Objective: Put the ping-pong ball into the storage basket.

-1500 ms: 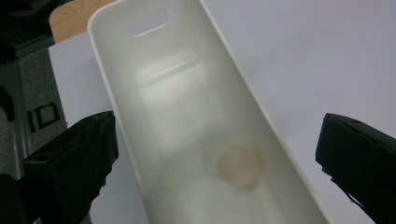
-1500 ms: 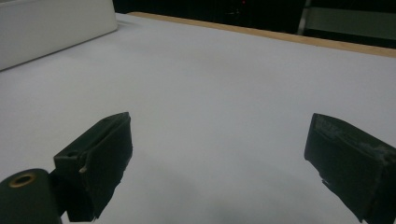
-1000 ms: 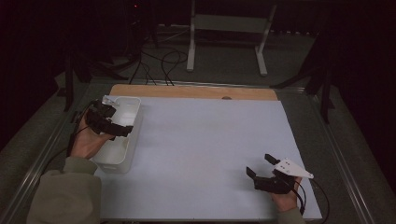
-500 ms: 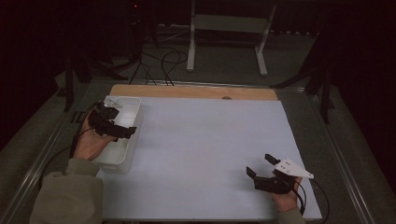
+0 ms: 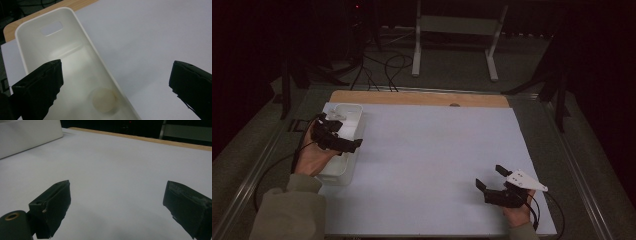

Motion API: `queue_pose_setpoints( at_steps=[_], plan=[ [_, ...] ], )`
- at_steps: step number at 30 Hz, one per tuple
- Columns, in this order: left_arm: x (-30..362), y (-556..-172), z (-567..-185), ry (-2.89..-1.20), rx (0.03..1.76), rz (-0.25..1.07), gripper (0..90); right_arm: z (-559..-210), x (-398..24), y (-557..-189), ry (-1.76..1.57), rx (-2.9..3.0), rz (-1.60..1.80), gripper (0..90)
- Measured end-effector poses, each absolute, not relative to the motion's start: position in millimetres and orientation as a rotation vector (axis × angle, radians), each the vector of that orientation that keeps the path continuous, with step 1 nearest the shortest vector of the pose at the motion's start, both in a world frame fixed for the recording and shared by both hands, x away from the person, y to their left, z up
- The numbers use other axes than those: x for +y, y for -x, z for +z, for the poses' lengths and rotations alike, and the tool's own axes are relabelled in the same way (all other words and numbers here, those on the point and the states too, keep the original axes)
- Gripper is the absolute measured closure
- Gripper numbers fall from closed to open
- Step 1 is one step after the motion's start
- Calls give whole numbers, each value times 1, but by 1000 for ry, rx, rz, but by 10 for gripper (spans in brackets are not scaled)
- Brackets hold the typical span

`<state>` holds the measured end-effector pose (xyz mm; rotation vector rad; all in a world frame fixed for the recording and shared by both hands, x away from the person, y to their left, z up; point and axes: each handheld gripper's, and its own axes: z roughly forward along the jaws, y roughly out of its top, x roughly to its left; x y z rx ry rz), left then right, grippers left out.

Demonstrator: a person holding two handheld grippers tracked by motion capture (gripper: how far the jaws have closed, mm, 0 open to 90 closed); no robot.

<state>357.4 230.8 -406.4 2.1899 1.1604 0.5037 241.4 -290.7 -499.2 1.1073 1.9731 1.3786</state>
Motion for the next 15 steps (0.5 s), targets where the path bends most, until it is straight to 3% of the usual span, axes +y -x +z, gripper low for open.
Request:
queue_pose_setpoints(
  at_steps=[15],
  plan=[
    [231, -345, -410, -2136, 1108, 501, 0, -499, -290, -241, -1102, 1975, 1379, 69]
  ],
)
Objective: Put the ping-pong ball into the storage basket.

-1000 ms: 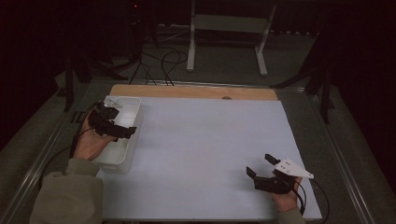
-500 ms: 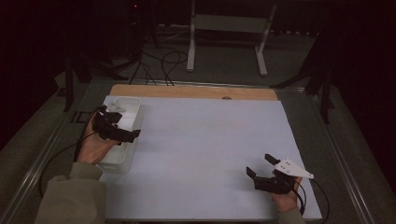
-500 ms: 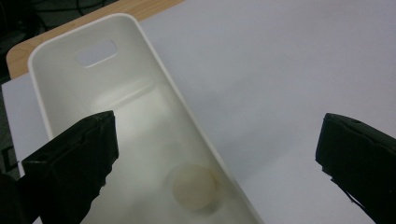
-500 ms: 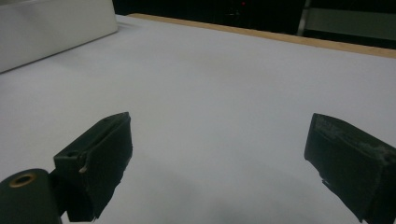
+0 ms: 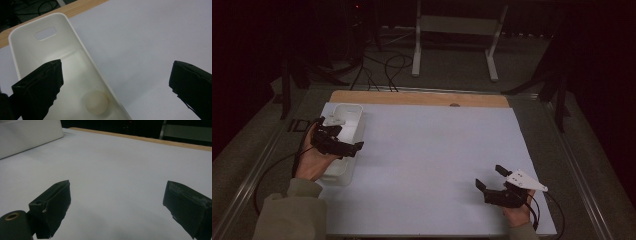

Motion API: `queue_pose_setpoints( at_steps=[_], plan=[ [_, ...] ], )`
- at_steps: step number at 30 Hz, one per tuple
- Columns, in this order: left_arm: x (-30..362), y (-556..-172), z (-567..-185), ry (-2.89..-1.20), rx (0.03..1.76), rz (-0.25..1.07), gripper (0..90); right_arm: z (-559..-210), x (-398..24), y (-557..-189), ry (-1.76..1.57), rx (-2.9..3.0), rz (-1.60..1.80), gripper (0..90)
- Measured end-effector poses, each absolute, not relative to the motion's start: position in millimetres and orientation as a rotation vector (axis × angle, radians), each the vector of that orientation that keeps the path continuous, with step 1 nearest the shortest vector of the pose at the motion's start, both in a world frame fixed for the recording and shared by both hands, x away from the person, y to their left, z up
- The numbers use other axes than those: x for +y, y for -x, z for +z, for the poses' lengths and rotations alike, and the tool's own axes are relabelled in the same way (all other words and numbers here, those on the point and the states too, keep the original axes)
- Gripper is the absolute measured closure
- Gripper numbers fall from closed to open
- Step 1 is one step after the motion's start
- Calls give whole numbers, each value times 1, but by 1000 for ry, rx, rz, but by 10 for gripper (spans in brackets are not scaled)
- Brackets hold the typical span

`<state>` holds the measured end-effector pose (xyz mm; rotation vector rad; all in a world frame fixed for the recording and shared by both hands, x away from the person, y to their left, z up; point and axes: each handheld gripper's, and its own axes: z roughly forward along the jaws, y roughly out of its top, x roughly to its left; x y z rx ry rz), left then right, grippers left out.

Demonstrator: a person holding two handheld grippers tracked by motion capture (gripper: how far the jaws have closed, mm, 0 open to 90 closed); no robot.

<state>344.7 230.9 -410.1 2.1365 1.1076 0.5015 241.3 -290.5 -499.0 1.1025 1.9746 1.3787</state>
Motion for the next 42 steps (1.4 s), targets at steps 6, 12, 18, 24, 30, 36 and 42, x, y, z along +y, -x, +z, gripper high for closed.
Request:
queue_pose_setpoints(
  at_steps=[6, 12, 18, 24, 30, 36, 42],
  plan=[
    [230, -337, -415, -2103, 1096, 502, 0, -499, -291, -241, -1104, 1973, 1380, 69],
    [231, -328, -417, -2072, 1074, 507, 0, -499, -290, -241, -1103, 1975, 1379, 69],
    [230, -322, -423, -2060, 1051, 498, 1, -499, -290, -241, -1104, 1975, 1380, 69],
    [230, -316, -429, -2044, 1046, 497, 1, -499, -290, -241, -1103, 1973, 1383, 69],
    [230, -310, -434, -2028, 1039, 495, 1, -499, -290, -241, -1101, 1975, 1382, 69],
    [230, -305, -439, -2018, 1030, 496, 1, -499, -290, -241, -1104, 1975, 1382, 69],
    [230, -300, -444, -2006, 1030, 492, 1, -499, -290, -241, -1105, 1975, 1383, 69]
  ],
)
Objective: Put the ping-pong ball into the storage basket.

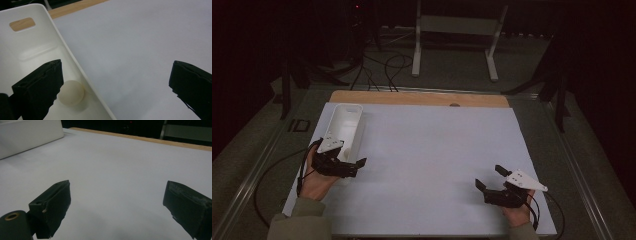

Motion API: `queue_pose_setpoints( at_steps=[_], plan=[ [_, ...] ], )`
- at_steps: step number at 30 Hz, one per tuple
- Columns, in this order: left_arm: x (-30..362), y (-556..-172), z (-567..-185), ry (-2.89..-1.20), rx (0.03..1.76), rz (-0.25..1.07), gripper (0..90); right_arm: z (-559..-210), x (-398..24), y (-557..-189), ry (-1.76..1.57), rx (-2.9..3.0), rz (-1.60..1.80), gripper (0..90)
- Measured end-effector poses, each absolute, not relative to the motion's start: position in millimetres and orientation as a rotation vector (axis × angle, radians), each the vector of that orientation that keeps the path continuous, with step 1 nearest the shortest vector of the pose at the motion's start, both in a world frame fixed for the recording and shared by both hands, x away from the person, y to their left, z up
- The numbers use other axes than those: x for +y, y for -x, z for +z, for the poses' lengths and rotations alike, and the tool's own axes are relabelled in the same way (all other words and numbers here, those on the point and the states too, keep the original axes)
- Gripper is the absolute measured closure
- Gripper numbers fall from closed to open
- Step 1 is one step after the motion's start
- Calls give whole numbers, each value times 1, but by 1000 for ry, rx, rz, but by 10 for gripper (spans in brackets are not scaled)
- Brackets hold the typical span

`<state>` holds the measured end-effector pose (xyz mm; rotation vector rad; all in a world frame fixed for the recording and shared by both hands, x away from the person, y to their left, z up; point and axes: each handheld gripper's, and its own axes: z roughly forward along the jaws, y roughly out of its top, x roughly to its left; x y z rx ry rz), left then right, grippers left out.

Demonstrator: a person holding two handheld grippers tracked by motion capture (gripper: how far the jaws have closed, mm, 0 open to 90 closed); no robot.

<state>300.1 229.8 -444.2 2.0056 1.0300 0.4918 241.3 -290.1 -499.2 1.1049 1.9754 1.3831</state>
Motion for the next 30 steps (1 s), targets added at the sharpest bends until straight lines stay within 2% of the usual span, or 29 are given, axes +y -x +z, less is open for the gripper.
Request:
queue_pose_setpoints(
  at_steps=[30],
  plan=[
    [249, -265, -465, -1885, 978, 496, 1, -498, -291, -244, -1099, 1972, 1416, 69]
  ],
)
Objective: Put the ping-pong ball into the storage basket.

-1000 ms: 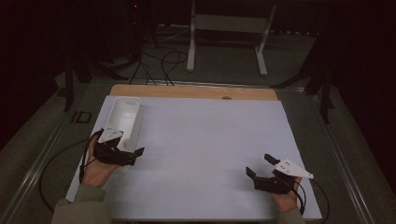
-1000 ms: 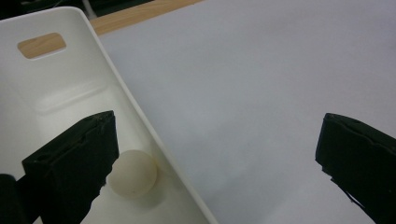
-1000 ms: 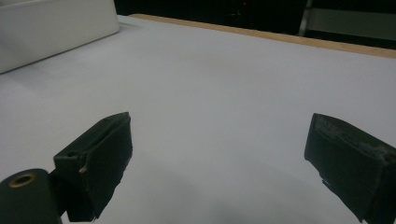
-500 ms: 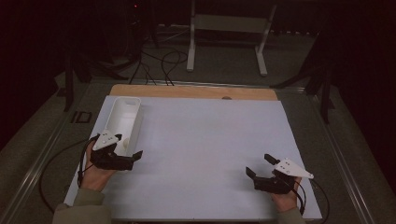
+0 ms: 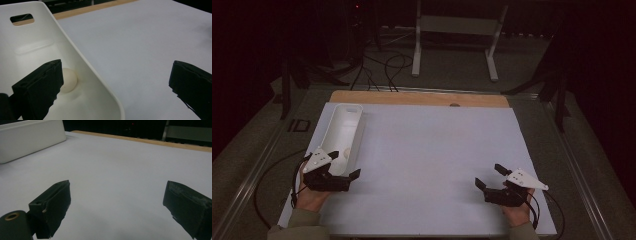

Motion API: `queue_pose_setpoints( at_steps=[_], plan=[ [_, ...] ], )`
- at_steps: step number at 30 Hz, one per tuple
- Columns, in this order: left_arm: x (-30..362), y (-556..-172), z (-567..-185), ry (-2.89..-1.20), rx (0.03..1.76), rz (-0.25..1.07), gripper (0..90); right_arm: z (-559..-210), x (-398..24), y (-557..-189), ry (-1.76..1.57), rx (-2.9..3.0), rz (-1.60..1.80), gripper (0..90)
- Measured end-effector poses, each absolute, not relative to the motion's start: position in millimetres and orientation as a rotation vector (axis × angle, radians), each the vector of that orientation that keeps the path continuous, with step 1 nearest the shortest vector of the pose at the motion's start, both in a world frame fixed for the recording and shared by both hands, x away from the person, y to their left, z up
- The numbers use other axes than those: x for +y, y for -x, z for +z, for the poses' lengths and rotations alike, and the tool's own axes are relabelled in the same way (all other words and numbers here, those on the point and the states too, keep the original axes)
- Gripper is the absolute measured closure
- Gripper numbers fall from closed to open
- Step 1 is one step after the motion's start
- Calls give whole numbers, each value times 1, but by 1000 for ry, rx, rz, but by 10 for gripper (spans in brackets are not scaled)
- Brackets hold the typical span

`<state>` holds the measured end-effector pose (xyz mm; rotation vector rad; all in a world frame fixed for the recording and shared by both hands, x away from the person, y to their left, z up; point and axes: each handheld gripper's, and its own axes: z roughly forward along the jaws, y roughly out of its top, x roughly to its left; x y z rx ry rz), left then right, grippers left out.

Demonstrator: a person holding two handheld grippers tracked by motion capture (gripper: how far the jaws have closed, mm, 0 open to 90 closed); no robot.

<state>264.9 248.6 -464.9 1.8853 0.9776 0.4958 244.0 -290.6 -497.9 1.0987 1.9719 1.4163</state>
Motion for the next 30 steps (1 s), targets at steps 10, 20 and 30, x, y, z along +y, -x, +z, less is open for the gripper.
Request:
queue_pose_setpoints(
  at_steps=[10, 20, 30],
  plan=[
    [254, -250, -469, -1818, 961, 534, 2, -495, -287, -246, -1075, 1978, 1430, 69],
    [256, -240, -477, -1789, 936, 532, 5, -494, -286, -250, -1050, 1982, 1429, 69],
    [257, -238, -480, -1775, 930, 553, 3, -491, -285, -243, -1026, 1968, 1444, 69]
  ],
)
